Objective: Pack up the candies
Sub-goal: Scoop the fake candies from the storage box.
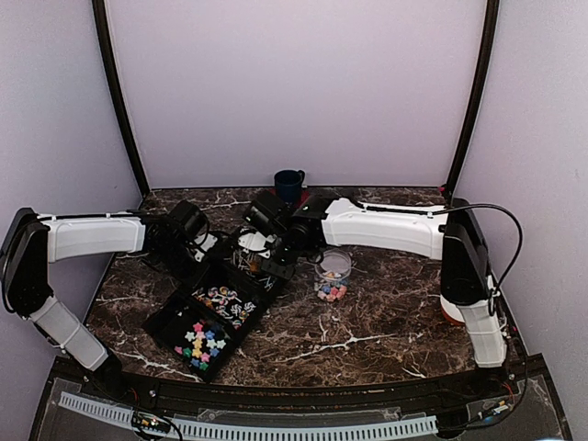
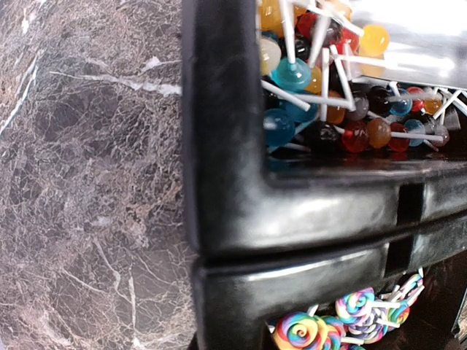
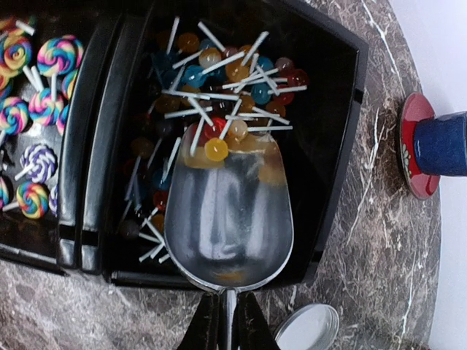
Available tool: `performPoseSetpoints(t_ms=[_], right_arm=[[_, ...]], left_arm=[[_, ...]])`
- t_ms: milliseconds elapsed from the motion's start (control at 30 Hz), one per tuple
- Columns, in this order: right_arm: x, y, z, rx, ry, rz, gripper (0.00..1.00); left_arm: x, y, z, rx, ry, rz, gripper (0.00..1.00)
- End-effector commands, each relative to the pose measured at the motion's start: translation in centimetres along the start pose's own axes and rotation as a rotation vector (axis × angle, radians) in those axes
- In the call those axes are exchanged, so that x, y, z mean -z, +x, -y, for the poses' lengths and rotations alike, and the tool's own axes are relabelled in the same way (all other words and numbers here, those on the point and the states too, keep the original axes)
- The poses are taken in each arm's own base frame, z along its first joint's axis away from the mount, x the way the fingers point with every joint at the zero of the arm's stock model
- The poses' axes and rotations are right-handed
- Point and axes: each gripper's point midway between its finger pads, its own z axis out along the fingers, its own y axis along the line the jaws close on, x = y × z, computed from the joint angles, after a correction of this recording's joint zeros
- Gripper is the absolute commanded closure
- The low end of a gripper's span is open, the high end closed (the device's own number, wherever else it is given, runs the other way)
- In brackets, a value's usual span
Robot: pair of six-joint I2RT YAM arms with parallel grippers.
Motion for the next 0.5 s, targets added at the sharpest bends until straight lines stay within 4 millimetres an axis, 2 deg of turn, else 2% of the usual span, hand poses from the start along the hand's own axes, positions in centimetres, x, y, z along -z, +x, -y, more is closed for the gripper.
performPoseSetpoints(t_ms=[0, 467], right_arm=[[-3.6, 1.1, -2.9, -0.003, -0.095, 0.044, 1.0], [-6.9, 1.0, -4.4, -0.076, -0.077, 0.224, 1.0]], left_arm=[[4.4, -5.4, 2.8, -0.061, 0.137, 0.262, 1.0], [5.9, -6.2, 4.3, -0.079, 0.221, 0.334, 1.0]])
